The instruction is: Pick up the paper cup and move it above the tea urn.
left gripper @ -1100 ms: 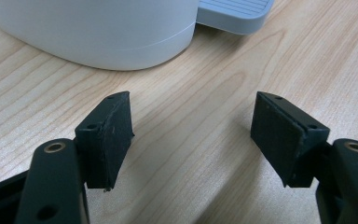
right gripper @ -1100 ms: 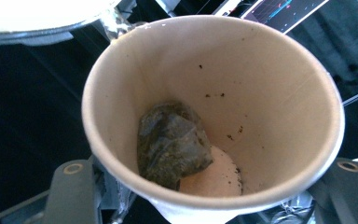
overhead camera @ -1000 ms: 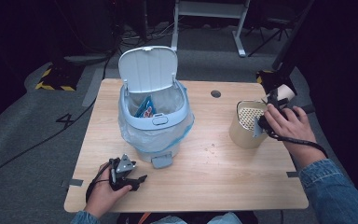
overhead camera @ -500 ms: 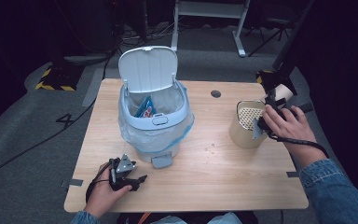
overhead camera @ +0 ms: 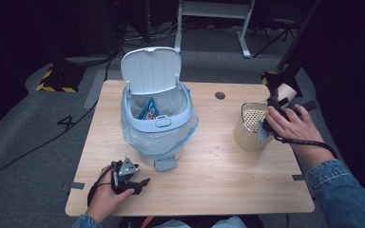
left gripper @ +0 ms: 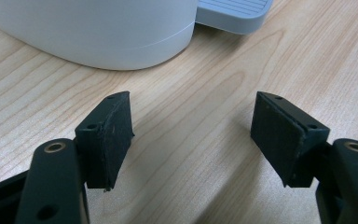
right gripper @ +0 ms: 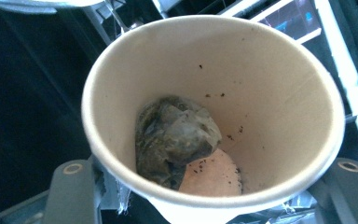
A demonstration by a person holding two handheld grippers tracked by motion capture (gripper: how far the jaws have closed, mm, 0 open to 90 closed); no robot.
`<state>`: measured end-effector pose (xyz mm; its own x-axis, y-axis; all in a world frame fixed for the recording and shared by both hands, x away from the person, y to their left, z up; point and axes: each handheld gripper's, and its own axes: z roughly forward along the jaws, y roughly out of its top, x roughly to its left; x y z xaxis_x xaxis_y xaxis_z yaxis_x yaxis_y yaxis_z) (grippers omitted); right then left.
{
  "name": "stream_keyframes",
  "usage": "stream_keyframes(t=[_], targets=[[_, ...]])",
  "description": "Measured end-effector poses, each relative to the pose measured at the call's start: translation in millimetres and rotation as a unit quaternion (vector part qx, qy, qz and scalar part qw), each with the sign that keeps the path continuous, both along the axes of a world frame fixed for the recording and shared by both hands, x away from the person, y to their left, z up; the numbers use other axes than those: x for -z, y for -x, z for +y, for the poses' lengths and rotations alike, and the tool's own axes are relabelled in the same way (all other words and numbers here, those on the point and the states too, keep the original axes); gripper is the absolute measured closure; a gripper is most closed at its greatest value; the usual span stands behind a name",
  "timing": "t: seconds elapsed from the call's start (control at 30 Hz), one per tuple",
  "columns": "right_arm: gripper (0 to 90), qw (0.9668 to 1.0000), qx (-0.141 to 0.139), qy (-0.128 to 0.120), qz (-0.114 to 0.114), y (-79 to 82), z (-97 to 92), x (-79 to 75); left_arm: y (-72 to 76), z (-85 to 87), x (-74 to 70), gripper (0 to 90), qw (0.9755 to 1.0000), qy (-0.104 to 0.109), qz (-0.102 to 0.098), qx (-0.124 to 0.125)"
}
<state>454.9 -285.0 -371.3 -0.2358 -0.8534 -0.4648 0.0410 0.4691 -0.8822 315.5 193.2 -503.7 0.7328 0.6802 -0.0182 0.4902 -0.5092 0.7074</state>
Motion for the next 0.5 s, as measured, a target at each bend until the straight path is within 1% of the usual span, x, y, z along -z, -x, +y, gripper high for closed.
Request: stream_keyframes(t=[0.03, 0.07, 0.1, 0.13, 0.17, 0.2, 0.23, 0.3, 0.33, 0.4, 0.43, 0.5], targets=[[33.9, 0.9999, -0.006, -0.005, 0.007, -0.8, 0.9, -1.2, 0.1, 0.0, 0.0, 29.8, 1.0, 0.0, 0.0, 0.0], [34.0, 0.9999, 0.006, -0.003, -0.008, -1.6, 1.5, -1.6, 0.1, 0.0, 0.0, 29.8, 1.0, 0.0, 0.0, 0.0], [34.0, 0.9999, 0.002, 0.011, -0.001, -1.8, 1.7, 0.5, 0.1, 0.0, 0.0, 29.8, 1.0, 0.0, 0.0, 0.0], [34.0, 0.9999, -0.007, 0.003, 0.013, -2.1, 1.8, -0.2, 0.1, 0.0, 0.0, 29.8, 1.0, 0.0, 0.0, 0.0], [34.0, 1.0, 0.001, -0.008, 0.003, -3.5, 0.7, -2.8, 0.2, 0.2, 0.0, 29.8, 1.0, 0.0, 0.0, 0.001], [34.1, 1.0, 0.008, -0.002, -0.003, -4.3, -1.7, -2.9, 0.1, 0.2, 0.0, 29.8, 1.0, 0.0, 0.0, 0.001], [34.1, 1.0, 0.001, -0.004, 0.005, -4.3, -3.0, -2.8, 0.1, 0.1, 0.0, 29.8, 1.0, 0.0, 0.0, 0.001], [34.1, 1.0, 0.006, -0.005, -0.002, -3.7, -4.9, -3.2, 0.1, 0.2, 0.0, 29.8, 1.0, 0.001, 0.001, 0.001], [34.1, 0.9999, 0.003, -0.01, -0.001, -3.6, -4.7, -4.4, 0.1, 0.2, 0.0, 29.7, 1.0, 0.001, 0.001, 0.001], [34.0, 0.9998, 0.003, -0.02, -0.006, -2.7, -4.8, -6.6, 0.1, 0.2, 0.0, 29.7, 1.0, 0.001, 0.001, 0.001], [34.0, 0.9993, 0.005, -0.037, -0.008, -2.4, -5.0, -8.5, 0.1, 0.2, 0.0, 29.7, 1.0, 0.001, 0.0, 0.001], [33.9, 0.9971, 0.009, -0.075, -0.006, -2.9, -6.0, -13.1, 0.1, 0.2, 0.0, 29.7, 1.0, 0.0, 0.0, 0.001]])
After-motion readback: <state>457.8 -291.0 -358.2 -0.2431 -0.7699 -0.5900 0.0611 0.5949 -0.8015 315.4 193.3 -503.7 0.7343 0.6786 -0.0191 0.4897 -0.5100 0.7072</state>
